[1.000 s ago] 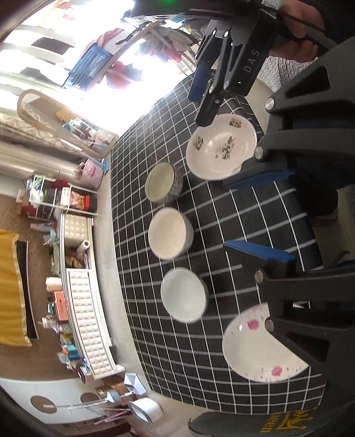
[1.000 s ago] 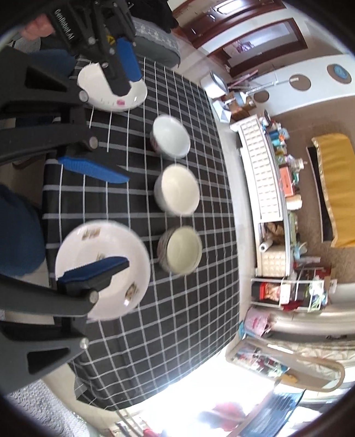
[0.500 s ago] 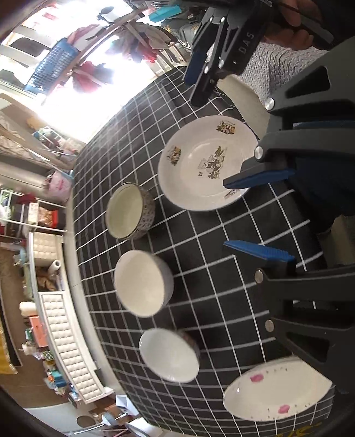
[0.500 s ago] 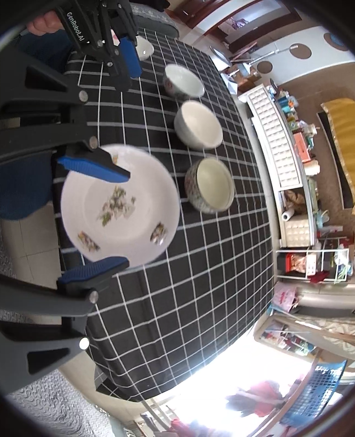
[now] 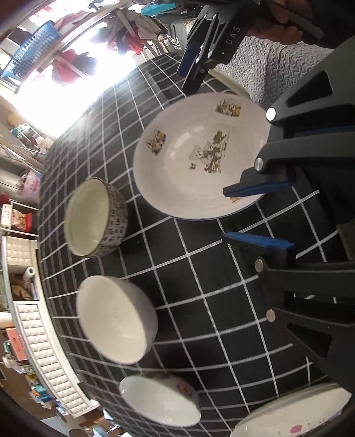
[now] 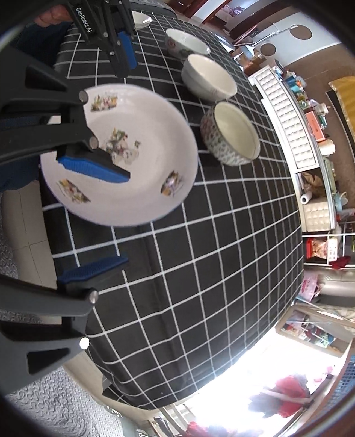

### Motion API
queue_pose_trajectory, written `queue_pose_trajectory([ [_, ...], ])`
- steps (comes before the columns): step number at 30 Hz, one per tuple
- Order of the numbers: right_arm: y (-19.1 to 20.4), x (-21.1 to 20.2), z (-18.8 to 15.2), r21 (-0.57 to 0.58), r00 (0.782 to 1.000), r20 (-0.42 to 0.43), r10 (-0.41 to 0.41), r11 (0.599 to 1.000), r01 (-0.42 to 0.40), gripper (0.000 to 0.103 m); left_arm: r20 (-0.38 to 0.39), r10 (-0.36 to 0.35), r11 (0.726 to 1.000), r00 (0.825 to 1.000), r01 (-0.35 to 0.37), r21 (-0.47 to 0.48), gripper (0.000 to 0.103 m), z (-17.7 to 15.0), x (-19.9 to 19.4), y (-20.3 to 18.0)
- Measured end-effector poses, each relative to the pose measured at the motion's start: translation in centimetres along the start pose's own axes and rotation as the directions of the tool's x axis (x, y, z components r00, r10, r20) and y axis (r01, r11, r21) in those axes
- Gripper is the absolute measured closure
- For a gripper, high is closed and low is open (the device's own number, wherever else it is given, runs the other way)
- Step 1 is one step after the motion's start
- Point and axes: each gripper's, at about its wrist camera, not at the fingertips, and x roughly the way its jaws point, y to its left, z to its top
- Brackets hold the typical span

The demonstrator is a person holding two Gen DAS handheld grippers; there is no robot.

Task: Organize plates and bowls

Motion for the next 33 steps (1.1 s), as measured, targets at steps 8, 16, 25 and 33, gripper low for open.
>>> queue_pose_trajectory([
  [8,-1.2,2.4,0.1,0.027,0.999,-0.038,0.021,0.999,-0.020,0.055,-0.030,-0.011,1.000,1.000,0.011,0.002,0.086,0.4,2.7,0.0],
  [16,-1.5,2.7,0.1,0.030,0.997,-0.038,0.067,0.997,-0.066,0.074,-0.051,-0.020,1.000,0.998,0.020,0.000,0.092,0.8,3.9,-0.6],
  [25,0.6,2.9,0.1,-0.009,0.999,-0.041,0.003,1.000,-0.004,0.088,-0.048,-0.001,1.000,0.999,0.001,0.014,0.092,0.8,3.9,-0.7],
  [33,1.8,2.2,-0.4,0.037,0.995,-0.062,0.083,0.996,-0.081,0.089,-0.062,0.007,1.000,0.998,-0.009,-0.022,0.092,0.1,2.6,1.2],
])
